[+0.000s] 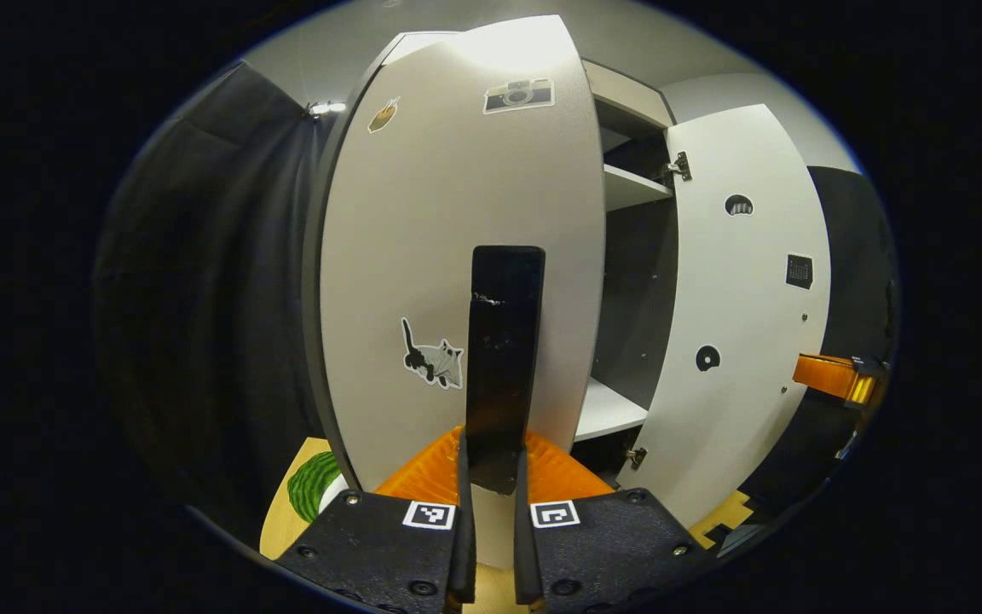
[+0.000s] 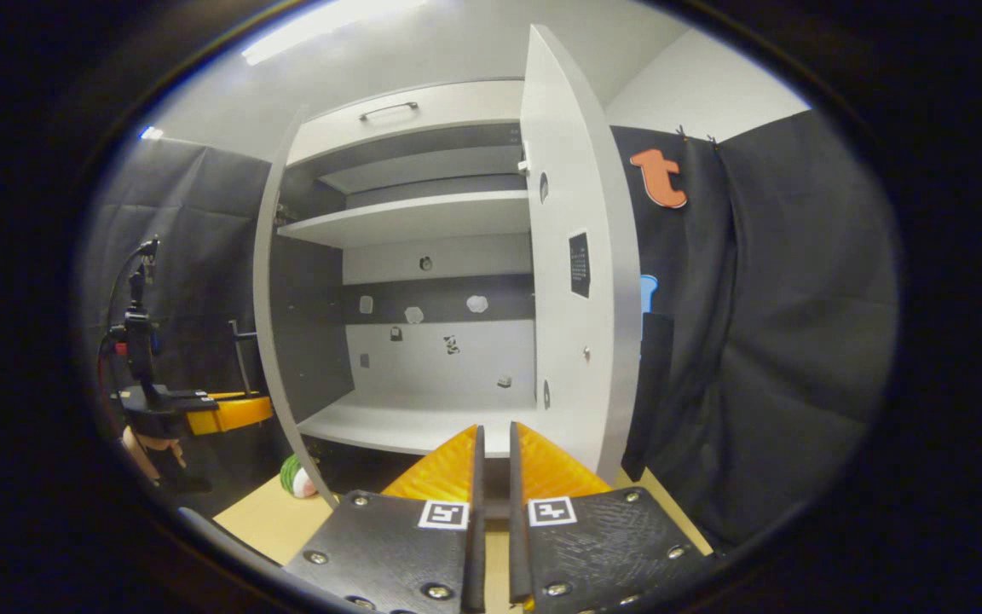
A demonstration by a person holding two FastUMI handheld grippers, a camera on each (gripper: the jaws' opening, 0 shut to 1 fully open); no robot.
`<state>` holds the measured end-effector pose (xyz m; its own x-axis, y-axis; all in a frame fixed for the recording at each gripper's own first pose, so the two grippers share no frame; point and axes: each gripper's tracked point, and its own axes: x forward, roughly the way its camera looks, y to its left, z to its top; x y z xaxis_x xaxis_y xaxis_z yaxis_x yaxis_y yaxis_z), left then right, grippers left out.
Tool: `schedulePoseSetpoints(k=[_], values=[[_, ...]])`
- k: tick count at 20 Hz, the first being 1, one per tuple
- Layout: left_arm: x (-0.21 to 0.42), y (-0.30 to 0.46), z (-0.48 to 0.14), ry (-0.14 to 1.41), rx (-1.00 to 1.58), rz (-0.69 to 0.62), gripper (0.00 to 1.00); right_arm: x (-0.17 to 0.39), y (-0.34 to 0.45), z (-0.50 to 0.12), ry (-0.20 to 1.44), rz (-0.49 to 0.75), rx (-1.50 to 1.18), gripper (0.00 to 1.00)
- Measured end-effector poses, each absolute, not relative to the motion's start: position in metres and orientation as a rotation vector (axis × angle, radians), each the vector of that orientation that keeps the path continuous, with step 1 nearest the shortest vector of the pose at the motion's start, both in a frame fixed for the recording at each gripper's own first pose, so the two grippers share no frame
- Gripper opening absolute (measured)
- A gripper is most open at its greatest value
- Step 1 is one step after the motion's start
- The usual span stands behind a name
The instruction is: Open the right door of the double-door shoe cabinet with the right hand, and open the left door with the left hand.
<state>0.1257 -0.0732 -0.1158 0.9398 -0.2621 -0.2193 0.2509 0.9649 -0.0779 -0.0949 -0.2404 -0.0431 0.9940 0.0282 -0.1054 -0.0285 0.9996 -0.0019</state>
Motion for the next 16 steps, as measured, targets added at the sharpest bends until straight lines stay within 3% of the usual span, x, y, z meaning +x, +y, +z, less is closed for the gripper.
schedulePoseSetpoints(k=[16], values=[[0.121, -0.066, -0.113, 0.232, -0.082, -0.282, 0.18, -0.079, -0.214, -0.056, 0.131, 0.141, -0.007, 0.11]])
